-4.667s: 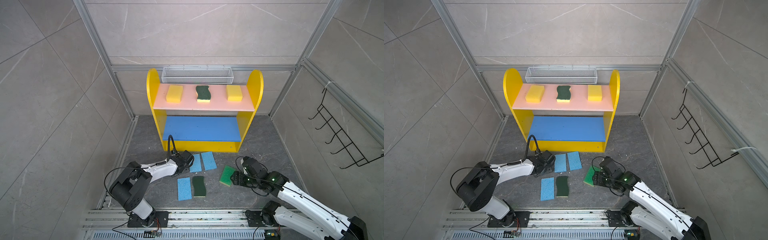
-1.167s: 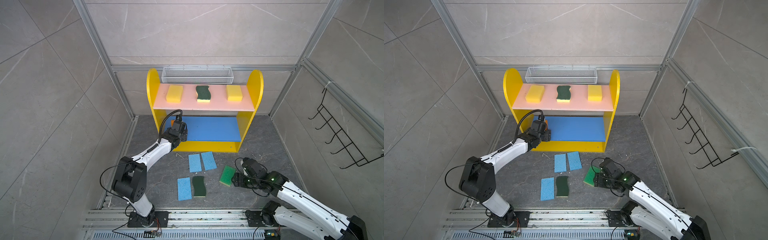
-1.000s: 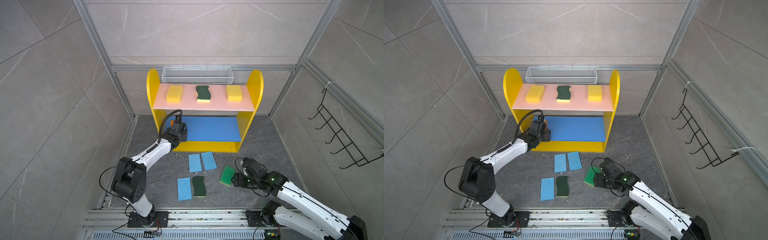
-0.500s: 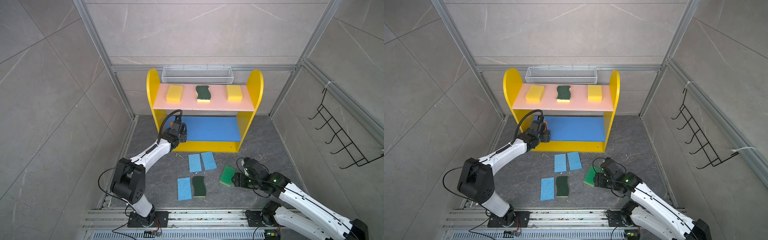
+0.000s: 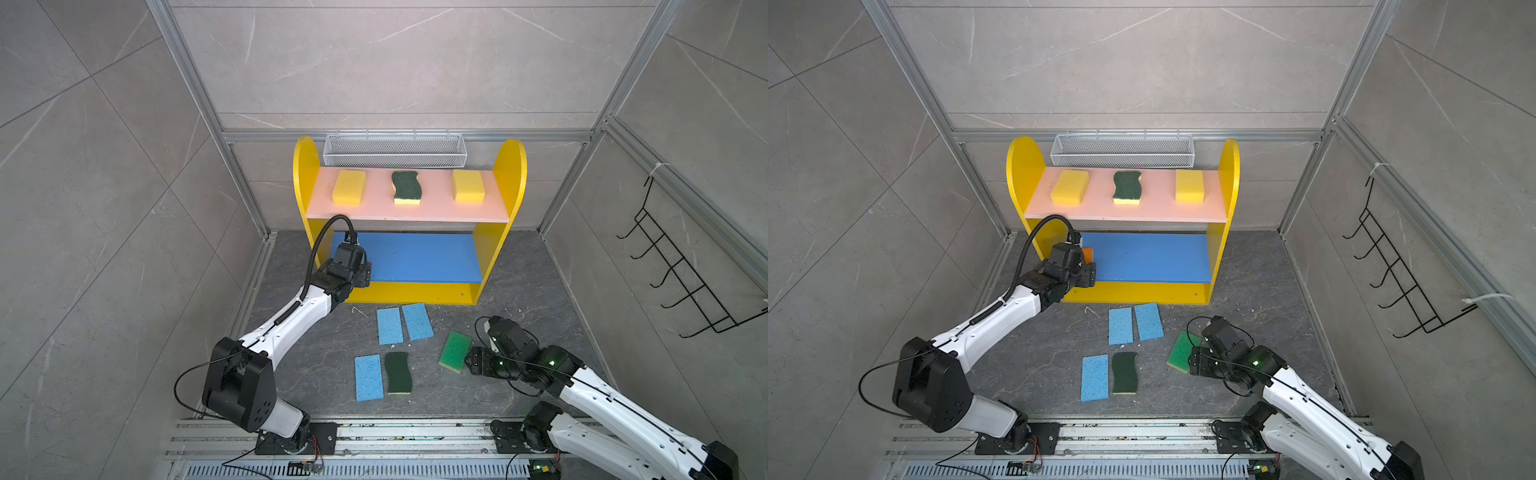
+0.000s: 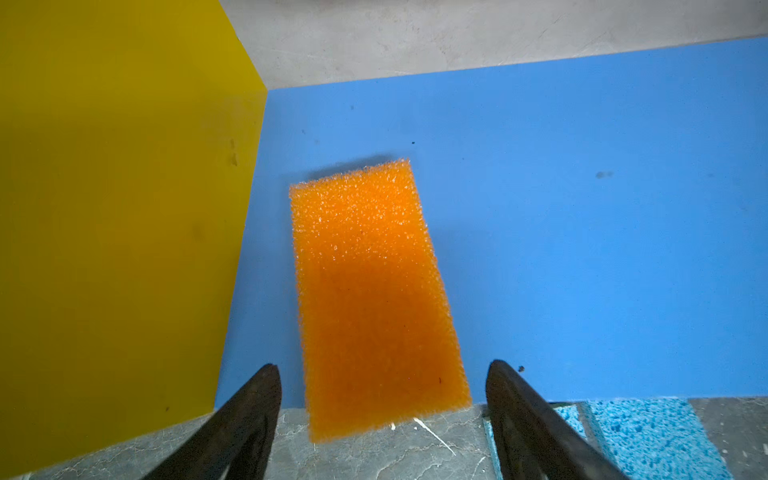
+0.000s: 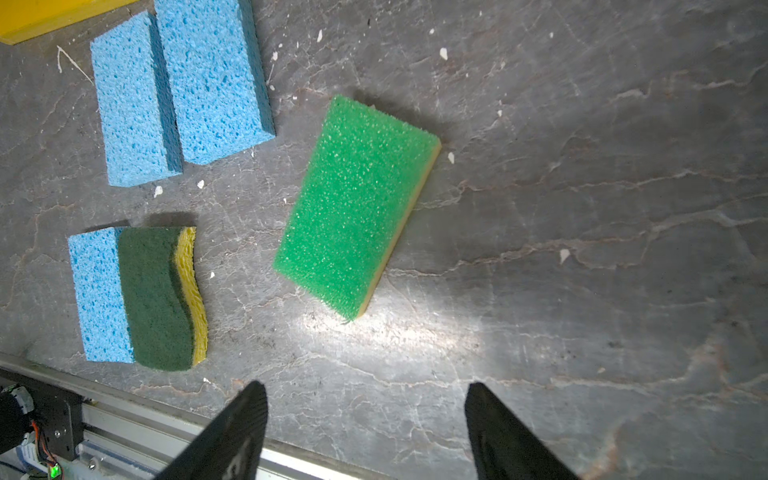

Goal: Place and organize the cleaning sponges onto the shelf
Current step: 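Lower the orange sponge onto the blue shelf with the left gripper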

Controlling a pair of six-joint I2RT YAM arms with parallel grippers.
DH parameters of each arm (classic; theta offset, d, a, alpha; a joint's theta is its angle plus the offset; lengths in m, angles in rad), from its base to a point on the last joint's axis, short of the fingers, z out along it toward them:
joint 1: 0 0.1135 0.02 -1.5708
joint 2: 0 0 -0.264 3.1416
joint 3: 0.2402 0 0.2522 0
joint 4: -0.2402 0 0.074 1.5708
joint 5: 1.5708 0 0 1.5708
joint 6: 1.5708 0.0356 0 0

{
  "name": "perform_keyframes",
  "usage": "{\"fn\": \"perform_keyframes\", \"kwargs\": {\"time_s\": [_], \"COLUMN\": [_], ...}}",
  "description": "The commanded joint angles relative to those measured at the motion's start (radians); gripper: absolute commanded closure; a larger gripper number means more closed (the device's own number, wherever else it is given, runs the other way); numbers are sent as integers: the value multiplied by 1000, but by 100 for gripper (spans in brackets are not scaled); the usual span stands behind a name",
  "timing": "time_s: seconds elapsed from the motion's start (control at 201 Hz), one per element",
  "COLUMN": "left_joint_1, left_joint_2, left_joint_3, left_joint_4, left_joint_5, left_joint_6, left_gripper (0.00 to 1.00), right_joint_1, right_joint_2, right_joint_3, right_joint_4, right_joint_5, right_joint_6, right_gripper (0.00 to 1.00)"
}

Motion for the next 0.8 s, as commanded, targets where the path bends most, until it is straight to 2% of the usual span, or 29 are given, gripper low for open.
{"fn": "perform_keyframes", "kwargs": {"time_s": [0.0, 0.179, 0.368, 0.791], "left_joint_1": [-2, -2, -4, -4], "left_joint_2": [-16, 38, 15, 114], "left_joint_3": [0, -4, -35, 50], "left_joint_4": [15, 22, 43, 2], "left_joint_5": [8, 14, 14, -17], "left_joint_6": [-5, -24, -46, -29], "left_gripper": [21, 22, 22, 24], "right_joint_1": [4, 5, 3, 5], "right_joint_2": [-16, -45, -55, -32], "right_joint_3": [4, -10, -7, -2], "right_joint_4": [-34, -45, -64, -59], "right_joint_5": [19, 21, 32, 38], "right_joint_6": [6, 19, 11, 9], "right_gripper": [23, 23, 23, 23]}}
